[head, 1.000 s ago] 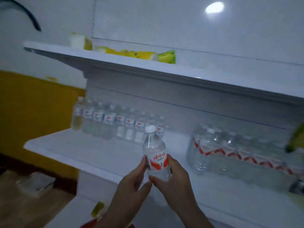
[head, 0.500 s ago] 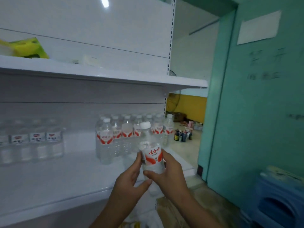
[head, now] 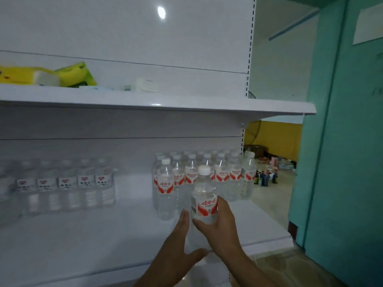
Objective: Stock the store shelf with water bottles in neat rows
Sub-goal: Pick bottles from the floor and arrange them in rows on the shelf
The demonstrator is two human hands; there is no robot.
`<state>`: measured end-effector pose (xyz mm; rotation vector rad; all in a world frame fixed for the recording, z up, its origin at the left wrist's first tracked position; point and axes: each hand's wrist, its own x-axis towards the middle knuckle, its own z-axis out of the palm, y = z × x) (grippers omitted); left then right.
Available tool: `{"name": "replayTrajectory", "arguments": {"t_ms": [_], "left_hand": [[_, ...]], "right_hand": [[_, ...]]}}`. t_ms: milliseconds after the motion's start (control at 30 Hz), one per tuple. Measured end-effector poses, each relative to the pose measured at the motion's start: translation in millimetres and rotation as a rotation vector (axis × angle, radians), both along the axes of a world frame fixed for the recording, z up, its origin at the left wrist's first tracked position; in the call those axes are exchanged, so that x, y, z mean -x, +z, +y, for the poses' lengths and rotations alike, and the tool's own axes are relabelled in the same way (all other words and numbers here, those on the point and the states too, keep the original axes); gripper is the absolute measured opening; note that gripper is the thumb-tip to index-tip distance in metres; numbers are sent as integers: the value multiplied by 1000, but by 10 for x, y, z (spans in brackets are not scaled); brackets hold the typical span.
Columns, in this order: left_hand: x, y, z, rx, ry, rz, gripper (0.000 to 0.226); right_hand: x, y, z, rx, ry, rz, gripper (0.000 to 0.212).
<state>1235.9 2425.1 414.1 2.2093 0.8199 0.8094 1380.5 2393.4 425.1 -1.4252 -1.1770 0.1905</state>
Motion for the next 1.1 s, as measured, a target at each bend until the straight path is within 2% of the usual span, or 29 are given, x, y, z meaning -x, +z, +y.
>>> {"name": "replayTrajectory", "arguments": {"t_ms": [67,133,233,567,733,933,1100], "left_hand": [[7,-137,194,20,94,42,103],[43,-295,392,54,171,74,89],[38,-461,633,47,238,204,82],[-136,-611,902,-66,288,456,63],[-150,-633,920,-83,283,476,66],[-141,-538,861,-62,288,480,63],[-10,-455,764,56,382,298,59]], "right_hand": [[-26,-54,265,0,14,-18,66],[-45,-157,532,18,13,-27,68],[-74,-257,884,26,-24,-9,69],[-72,-343,1720,47,-53,38,74],[-136,-410,1791,67,-96,-56,82],[-164,-424,1746,86,-38,-30,86],[-131,-413,1371,138,-2,6,76]]}}
